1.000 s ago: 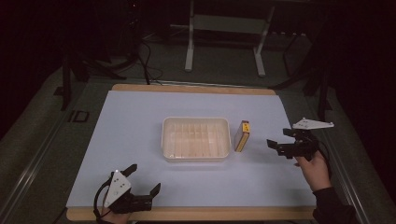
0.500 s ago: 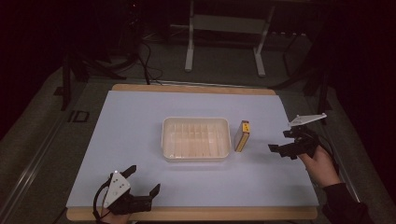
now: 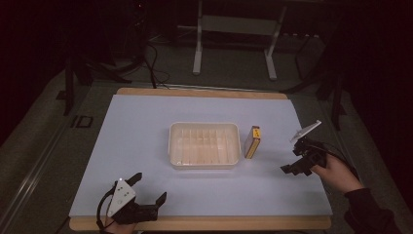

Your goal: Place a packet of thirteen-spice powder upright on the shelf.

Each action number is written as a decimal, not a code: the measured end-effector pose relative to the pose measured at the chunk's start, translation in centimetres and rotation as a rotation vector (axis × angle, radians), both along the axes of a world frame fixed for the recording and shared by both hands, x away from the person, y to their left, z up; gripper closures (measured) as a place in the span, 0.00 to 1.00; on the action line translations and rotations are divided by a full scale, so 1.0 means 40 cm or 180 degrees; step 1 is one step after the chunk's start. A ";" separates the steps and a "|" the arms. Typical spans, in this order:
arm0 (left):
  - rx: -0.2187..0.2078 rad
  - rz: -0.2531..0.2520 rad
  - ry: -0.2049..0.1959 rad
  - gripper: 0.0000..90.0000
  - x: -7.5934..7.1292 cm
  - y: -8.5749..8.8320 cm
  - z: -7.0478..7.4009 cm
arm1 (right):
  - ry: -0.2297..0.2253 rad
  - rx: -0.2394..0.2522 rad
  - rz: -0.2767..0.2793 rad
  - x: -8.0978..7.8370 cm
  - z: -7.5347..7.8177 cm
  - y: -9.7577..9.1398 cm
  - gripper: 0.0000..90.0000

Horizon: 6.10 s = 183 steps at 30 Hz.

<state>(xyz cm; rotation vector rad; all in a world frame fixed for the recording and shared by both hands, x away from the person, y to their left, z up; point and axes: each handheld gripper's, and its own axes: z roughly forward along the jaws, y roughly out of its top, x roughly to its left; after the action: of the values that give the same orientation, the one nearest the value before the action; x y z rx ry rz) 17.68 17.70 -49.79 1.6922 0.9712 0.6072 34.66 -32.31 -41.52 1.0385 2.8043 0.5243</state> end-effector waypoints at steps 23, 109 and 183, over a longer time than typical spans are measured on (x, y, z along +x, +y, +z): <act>0.0005 -0.0032 0.0016 0.00 0.002 0.000 -0.001 | 0.0861 -0.0628 0.1203 -0.015 -0.043 0.042 0.17; -0.0060 -0.0046 0.0006 0.00 -0.012 0.011 -0.004 | 0.0117 -0.0704 0.2367 0.069 0.182 0.326 0.20; -0.0080 -0.0066 0.0055 0.00 -0.027 0.019 -0.007 | 0.0219 -0.0784 0.2338 0.238 0.135 0.273 0.35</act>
<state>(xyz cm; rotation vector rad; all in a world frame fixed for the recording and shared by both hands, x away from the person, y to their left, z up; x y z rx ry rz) 16.62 18.47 -50.07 1.6858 0.9685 0.5654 44.17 -21.38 -36.10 -0.0463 3.1418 0.1769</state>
